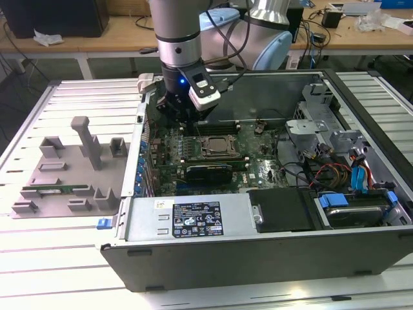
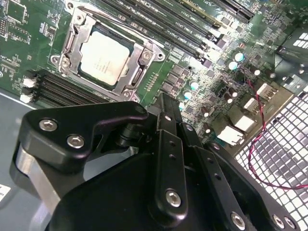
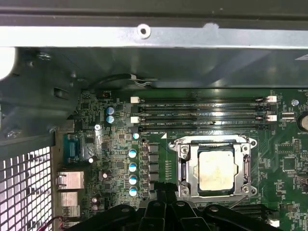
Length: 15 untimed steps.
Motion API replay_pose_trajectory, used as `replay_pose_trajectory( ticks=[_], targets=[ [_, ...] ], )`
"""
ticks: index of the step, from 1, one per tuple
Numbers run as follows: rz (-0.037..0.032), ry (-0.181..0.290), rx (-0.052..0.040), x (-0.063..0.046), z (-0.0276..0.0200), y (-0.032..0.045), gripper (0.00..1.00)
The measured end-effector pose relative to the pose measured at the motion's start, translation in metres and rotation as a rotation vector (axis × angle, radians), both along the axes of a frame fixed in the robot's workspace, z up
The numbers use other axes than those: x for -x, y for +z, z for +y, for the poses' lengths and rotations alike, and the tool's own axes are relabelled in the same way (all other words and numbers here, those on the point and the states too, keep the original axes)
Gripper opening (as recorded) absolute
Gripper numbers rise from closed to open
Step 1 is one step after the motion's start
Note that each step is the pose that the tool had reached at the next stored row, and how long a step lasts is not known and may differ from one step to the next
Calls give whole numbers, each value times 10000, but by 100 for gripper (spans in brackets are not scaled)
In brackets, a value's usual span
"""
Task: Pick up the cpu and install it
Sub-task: 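Install the first cpu locking lever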
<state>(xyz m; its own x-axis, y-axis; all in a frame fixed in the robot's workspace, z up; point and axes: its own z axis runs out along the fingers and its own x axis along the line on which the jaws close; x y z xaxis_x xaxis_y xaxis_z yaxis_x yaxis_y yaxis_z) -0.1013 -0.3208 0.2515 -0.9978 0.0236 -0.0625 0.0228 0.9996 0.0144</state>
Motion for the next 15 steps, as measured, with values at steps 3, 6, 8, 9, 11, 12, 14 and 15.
replay_pose_trajectory(
  ticks=[3,6,8,9,11,12,14,15],
  targets=[
    [125,0,-372,-9,0,0,11],
    [263,-1,-742,-10,0,-3,11],
    [298,1,-1061,-9,-4,-3,11],
    [305,4,-1246,-9,-6,-3,11],
    [310,12,-1698,-10,-11,-4,11],
    [310,13,-1827,-10,-12,-5,11],
    [310,17,-2083,-9,-13,-11,11],
    [311,18,-2207,-9,-14,-14,11]
  ],
)
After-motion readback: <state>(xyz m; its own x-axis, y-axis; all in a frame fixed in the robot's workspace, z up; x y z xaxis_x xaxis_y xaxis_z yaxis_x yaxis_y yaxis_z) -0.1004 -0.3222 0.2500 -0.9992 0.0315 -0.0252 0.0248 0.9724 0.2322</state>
